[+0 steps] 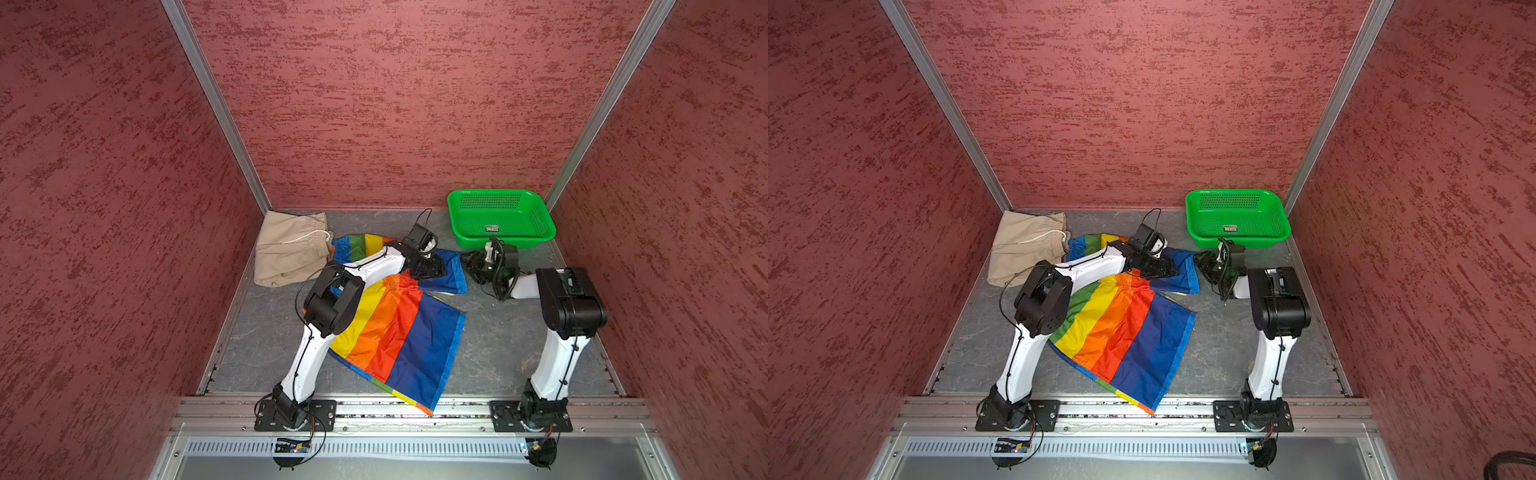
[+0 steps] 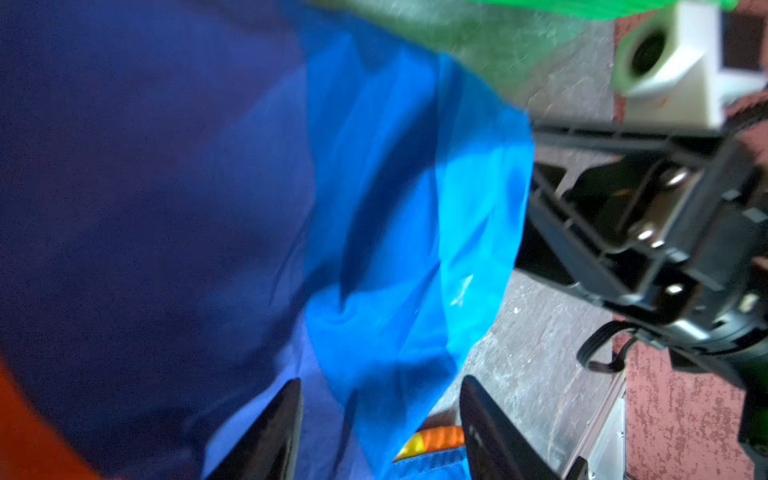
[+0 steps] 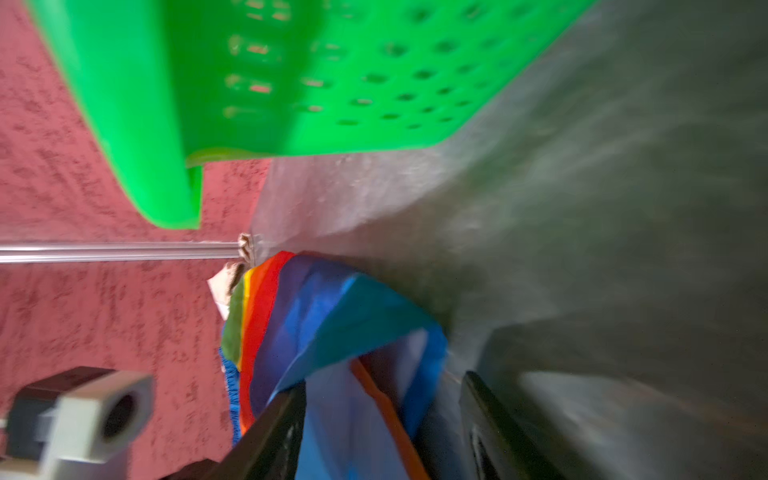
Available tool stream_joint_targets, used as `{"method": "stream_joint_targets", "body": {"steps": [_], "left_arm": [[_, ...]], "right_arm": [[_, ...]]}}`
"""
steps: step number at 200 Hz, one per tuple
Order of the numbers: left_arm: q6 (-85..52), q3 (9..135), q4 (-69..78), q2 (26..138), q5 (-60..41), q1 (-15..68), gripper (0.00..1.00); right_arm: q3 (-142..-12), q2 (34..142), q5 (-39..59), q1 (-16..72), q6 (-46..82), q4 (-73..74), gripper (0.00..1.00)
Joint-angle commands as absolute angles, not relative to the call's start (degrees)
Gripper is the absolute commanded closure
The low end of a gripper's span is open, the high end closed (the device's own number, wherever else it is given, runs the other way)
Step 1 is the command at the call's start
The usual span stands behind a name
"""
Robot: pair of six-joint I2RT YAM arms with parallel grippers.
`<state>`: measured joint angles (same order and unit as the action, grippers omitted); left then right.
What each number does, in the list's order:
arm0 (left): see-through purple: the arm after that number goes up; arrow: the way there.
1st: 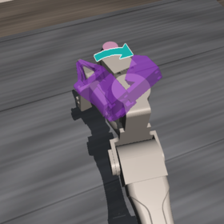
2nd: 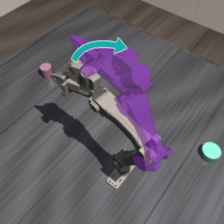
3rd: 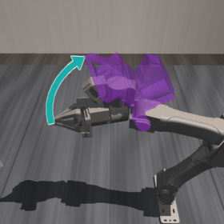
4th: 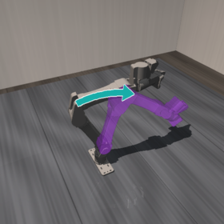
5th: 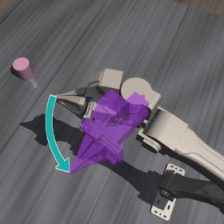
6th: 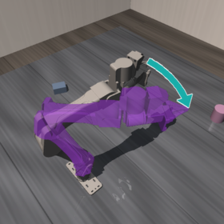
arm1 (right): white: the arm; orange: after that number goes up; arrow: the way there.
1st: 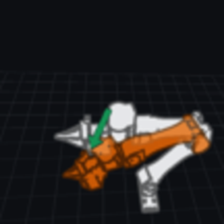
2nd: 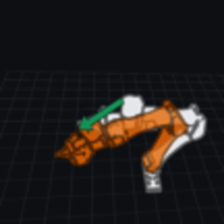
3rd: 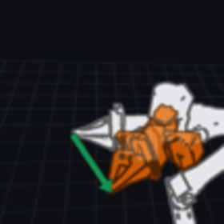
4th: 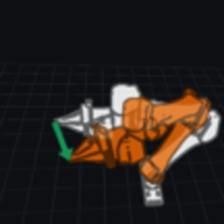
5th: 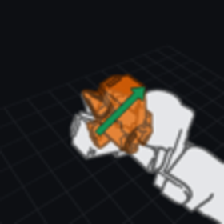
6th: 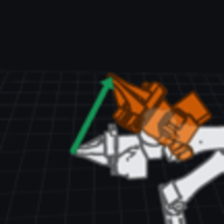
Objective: Fold and stack the shorts
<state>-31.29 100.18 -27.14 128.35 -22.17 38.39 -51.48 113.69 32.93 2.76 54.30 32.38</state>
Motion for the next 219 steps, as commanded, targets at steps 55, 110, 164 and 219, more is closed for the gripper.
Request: {"method": "stream_joint_targets", "body": {"steps": [55,110,164,219], "left_arm": [[-30.5,96.16,-26.63,130.17,-23.62,38.76,0.52],[-30.57,91.64,-25.19,128.68,-23.48,38.78,0.72],[-31.46,87.37,-22.99,128.32,-23.91,38.24,0.8],[-31.42,86.4,-22.96,128.26,-24.34,37.8,0.88]], "right_arm": [[-55.86,115.24,32.96,6.95,60.4,41.65,0.54],[-57.0,107.88,27.24,7.06,51.35,30.54,1.0],[-61.49,97.85,14.51,7.05,35.11,12.92,1.0],[-54.9,92.25,9.13,7.29,32.41,9.49,0.83]]}}
